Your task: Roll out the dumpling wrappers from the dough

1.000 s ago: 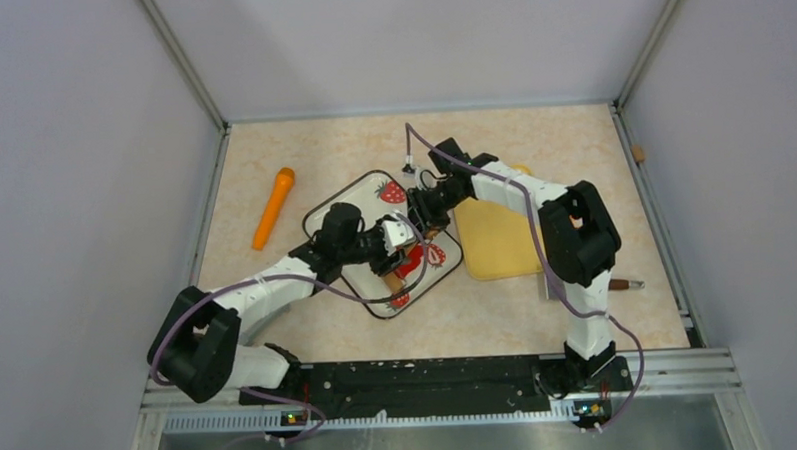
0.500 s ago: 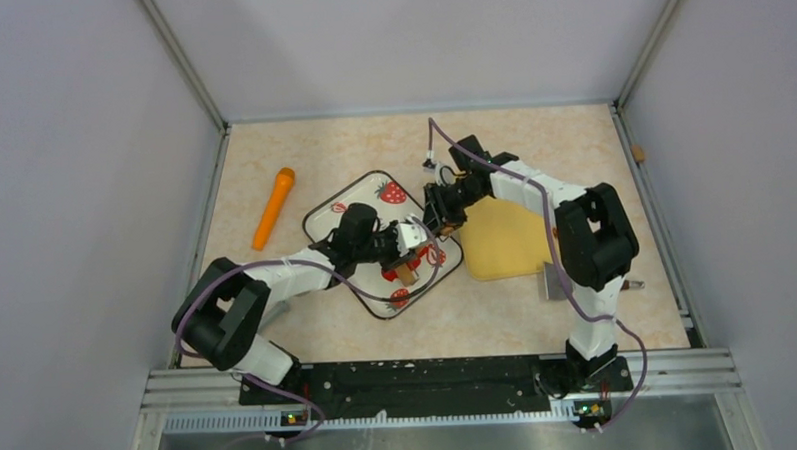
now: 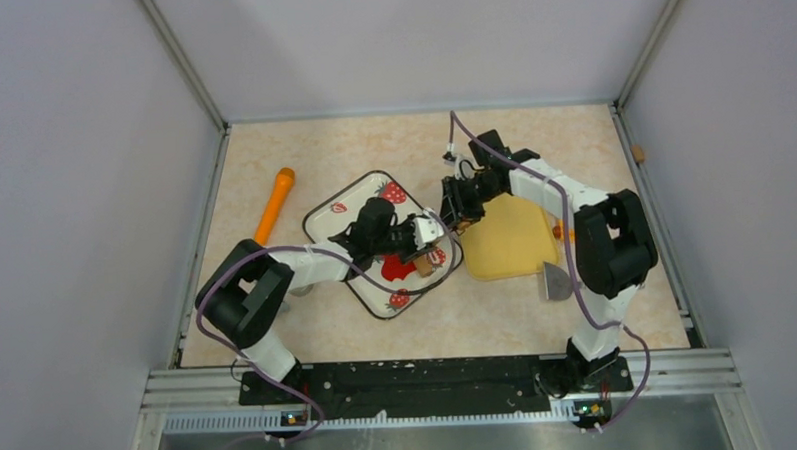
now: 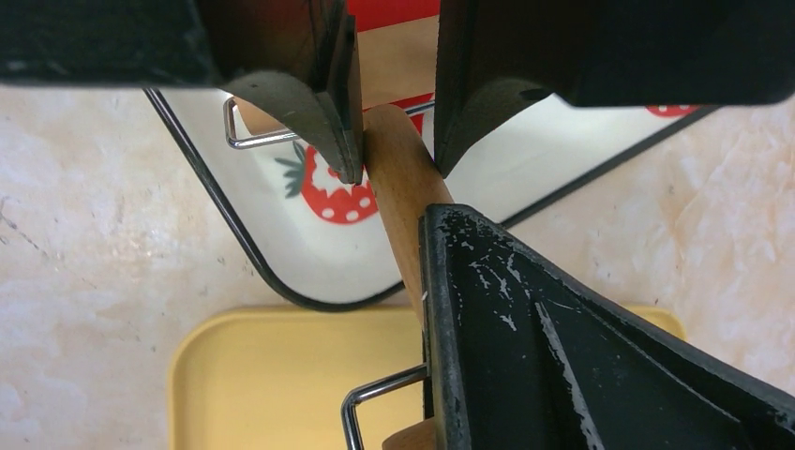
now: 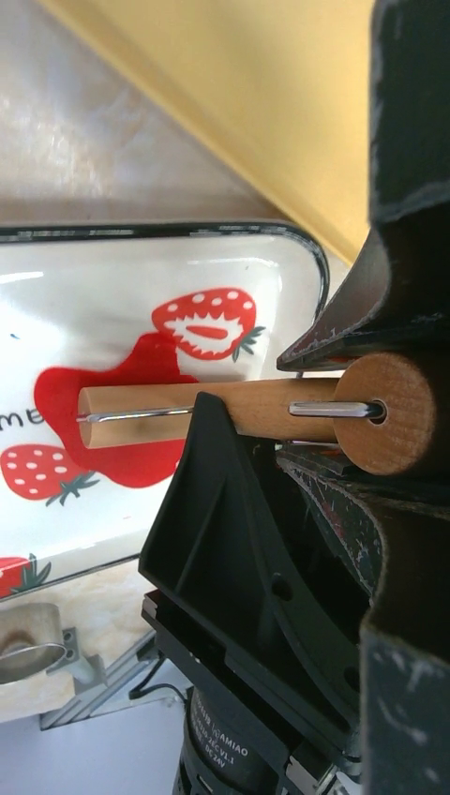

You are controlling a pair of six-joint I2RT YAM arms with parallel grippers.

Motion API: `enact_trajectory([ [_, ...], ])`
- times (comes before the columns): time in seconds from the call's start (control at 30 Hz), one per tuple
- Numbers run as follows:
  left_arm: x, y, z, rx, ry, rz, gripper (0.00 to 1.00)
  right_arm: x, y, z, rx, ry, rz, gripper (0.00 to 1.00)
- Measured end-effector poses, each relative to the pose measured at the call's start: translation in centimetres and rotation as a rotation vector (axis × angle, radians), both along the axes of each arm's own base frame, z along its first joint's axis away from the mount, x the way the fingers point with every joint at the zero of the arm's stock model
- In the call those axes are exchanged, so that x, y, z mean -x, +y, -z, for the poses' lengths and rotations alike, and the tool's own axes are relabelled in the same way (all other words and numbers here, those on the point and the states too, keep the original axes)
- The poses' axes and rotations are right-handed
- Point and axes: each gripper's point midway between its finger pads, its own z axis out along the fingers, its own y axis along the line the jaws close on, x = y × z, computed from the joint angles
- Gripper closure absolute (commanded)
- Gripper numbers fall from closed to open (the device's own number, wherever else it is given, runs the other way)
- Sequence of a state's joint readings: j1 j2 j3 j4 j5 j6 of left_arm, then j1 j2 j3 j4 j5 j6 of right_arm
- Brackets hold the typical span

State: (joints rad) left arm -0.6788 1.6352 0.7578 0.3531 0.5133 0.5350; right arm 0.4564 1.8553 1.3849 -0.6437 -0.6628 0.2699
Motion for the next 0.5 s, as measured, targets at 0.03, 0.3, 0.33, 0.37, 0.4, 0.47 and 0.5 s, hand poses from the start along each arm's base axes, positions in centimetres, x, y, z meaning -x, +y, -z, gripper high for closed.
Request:
enact_trajectory([
  [0.03, -0.1, -0.4, 0.0, 0.005, -0.004, 0.004, 1.0, -0.1, -0.4, 0.0, 0.006, -0.004, 0.011, 1.0],
  [0.3, -0.8, -2.7, 0.0, 0.036, -0.005, 0.012, 1.0, -0.6, -2.2, -0.4, 0.039, -0.017, 0.075, 1.0],
  [0.33, -0.8, -2.8, -0.1, 0.037, -0.002, 0.011, 1.0, -0.6, -2.2, -0.4, 0.04, -0.017, 0.076, 1.0],
  [0.37, -0.8, -2.8, -0.1, 0.036, 0.005, 0.008, 1.0, -0.6, -2.3, -0.4, 0.04, -0.018, 0.076, 1.0],
  [0.4, -0.8, -2.8, -0.2, 0.034, 0.011, 0.005, 1.0, -0.6, -2.3, -0.5, 0.04, -0.02, 0.077, 1.0],
  [0.47, -0.8, -2.8, -0.4, 0.027, 0.024, -0.001, 1.0, -0.5, -2.3, -0.7, 0.038, -0.024, 0.076, 1.0],
  [0.5, -0.7, -2.7, -0.5, 0.02, 0.032, -0.006, 1.0, -0.5, -2.2, -0.8, 0.036, -0.024, 0.074, 1.0],
])
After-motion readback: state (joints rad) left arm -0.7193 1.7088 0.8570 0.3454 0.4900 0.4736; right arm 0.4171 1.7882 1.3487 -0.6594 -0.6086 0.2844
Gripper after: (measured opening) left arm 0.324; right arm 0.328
